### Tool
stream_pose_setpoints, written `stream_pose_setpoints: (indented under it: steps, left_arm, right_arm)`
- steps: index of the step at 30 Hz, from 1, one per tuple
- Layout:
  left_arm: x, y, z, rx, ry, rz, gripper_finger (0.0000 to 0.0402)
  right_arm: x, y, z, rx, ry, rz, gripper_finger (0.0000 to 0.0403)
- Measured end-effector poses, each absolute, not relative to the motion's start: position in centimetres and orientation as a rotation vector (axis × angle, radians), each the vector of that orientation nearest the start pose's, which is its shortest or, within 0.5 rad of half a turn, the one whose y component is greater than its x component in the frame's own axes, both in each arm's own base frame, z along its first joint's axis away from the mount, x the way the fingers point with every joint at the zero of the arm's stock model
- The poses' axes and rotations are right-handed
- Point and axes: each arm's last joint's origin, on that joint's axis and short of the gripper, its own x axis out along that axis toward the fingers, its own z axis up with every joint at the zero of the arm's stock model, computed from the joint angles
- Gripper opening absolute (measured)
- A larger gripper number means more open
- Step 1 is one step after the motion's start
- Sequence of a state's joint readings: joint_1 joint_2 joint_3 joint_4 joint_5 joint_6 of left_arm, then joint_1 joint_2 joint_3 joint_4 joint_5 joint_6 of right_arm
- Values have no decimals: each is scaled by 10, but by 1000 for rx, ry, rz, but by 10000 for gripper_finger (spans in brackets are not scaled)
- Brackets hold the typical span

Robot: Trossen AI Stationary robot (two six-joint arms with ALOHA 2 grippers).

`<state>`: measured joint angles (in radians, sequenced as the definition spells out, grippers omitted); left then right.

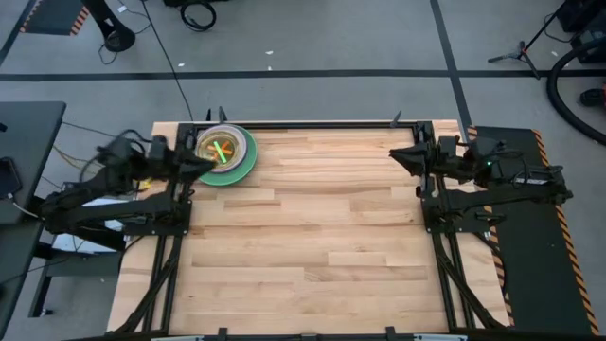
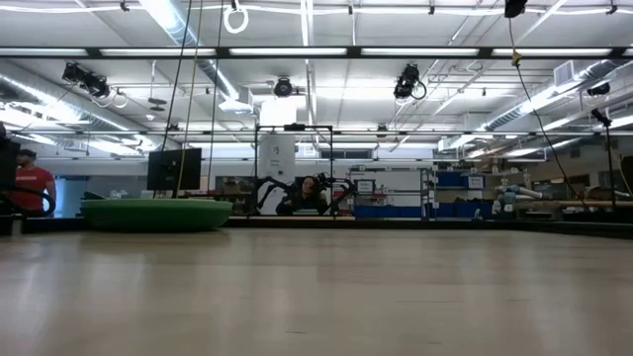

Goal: Stack plastic plates
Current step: Return to Home Position

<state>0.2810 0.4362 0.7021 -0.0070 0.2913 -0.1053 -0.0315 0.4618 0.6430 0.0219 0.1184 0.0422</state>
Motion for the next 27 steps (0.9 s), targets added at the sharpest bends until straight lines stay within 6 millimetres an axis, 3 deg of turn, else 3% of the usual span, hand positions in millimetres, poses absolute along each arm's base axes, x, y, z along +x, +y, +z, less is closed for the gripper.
stream_pose_setpoints:
  steps: [4,9,15,19,27]
  left_arm:
    - [102,19,346,-282,-194,-56,27]
    - [103,20,341,-323,-160,-45,27]
    - [77,18,345,-235,-251,138,27]
    - [52,14,347,-188,-332,226,27]
    - [30,12,335,-207,-303,356,27]
  right_arm:
    - [110,-7,340,43,-215,-163,30]
    - [121,-6,308,81,-292,-113,30]
    - [123,-3,248,278,-436,-28,30]
    - [117,3,221,316,-489,0,25]
    - [113,15,216,253,-508,105,23]
